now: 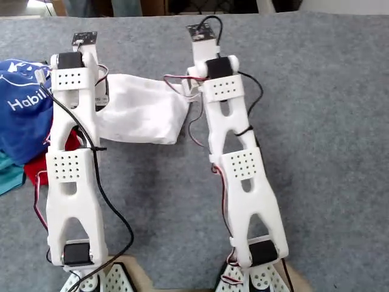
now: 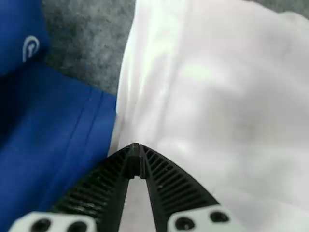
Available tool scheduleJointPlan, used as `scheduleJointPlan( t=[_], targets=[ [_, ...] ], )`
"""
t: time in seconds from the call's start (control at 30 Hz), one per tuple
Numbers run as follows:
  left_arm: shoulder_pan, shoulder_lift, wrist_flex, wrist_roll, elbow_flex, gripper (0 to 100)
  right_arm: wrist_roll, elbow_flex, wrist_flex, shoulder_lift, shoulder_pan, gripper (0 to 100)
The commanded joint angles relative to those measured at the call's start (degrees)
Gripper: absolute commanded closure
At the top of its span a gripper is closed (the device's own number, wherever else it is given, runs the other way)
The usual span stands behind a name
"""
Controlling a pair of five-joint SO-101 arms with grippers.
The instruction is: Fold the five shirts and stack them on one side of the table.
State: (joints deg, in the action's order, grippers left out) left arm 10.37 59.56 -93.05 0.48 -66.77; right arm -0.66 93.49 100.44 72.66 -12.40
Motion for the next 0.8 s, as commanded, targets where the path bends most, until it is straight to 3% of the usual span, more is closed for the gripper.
scheduleJointPlan(
  t=[0.0, 0.23, 0.47, 0.63, 0.77],
  targets=[
    [-0.8, 2.0, 7.4, -1.9, 3.3, 97, -0.3, 2.2, 0.4, -4.1, 3.3, 98.3],
    [-1.0, 3.7, 3.3, 1.2, -4.5, 97, -1.3, 2.2, 0.5, -4.3, 4.2, 96.0],
    [1.3, 0.6, -8.1, 0.2, -23.9, 97, -16.9, 2.0, 0.6, -4.2, 2.6, 64.9],
    [8.1, -1.7, -8.0, 0.1, -24.1, 97, -20.0, 2.0, 0.4, -3.9, -3.8, 66.1],
    [10.5, -3.4, -8.0, 0.4, -16.7, 97, -24.7, 2.0, -2.0, -3.0, -7.5, 68.8]
  ],
)
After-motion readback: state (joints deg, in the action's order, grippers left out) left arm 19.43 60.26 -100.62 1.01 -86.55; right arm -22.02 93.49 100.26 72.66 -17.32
